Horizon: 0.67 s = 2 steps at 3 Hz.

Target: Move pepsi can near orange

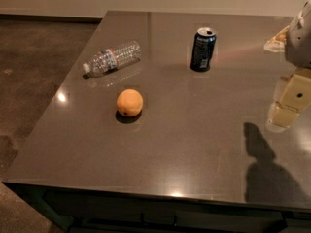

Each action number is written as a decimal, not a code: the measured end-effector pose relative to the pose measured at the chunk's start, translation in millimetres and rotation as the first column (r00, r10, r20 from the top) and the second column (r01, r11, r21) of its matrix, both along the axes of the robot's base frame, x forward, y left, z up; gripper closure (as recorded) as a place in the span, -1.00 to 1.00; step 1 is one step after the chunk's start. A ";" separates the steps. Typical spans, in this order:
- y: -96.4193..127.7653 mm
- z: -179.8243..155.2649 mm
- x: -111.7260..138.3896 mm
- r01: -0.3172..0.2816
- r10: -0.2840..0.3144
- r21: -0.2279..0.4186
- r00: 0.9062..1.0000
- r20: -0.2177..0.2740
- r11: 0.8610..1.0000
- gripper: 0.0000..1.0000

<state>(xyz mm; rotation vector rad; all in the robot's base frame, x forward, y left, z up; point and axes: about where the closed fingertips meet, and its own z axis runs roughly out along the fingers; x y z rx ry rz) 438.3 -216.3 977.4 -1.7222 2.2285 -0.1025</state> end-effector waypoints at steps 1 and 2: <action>0.0 0.0 0.0 0.000 0.000 0.000 1.000 0.000 1.000 -1.00; 3.4 0.2 7.9 0.032 -0.032 0.011 0.999 0.003 0.999 -1.00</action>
Offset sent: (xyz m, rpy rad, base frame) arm 0.0199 0.0071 -0.0055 0.0278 0.0157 -0.0810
